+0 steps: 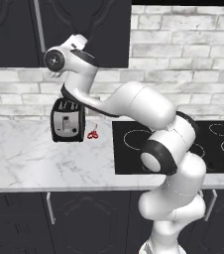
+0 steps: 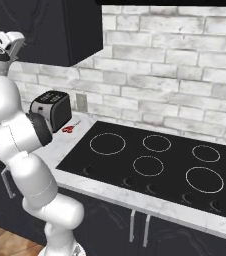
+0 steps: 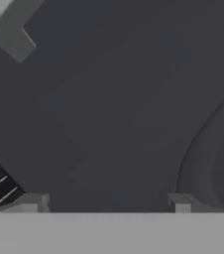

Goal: Close all open cabinet doors.

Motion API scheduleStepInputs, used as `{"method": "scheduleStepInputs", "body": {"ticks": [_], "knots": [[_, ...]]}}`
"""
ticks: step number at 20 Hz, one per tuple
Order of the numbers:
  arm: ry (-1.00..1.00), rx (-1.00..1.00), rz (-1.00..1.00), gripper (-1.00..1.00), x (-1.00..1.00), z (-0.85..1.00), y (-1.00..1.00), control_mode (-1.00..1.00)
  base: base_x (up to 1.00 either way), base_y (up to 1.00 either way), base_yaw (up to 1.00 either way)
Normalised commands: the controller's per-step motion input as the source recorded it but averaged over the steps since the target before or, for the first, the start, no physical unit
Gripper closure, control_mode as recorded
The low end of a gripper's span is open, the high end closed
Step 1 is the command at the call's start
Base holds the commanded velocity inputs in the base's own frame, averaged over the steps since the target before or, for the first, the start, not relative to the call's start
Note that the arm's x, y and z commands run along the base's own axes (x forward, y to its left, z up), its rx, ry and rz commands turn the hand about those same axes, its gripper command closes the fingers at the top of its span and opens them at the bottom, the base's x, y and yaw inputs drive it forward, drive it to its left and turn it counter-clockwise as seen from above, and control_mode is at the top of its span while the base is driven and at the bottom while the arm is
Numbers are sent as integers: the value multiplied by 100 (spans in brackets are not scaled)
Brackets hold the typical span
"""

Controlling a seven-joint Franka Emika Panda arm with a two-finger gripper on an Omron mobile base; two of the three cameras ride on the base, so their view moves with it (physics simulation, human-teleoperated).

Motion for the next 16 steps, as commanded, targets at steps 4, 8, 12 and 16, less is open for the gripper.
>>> {"method": "scheduleStepInputs", "body": {"ticks": [4, 8, 12, 16], "knots": [[-7, 1, -5, -100, -19, -21, -6, -100, 0, 0, 0], [-21, 6, -12, -100, -96, -19, 0, -100, 0, 0, 0], [-15, 12, -13, -100, -100, 0, -7, -100, 0, 0, 0], [-10, 15, -4, -100, -100, 0, -42, -100, 0, 0, 0]]}}
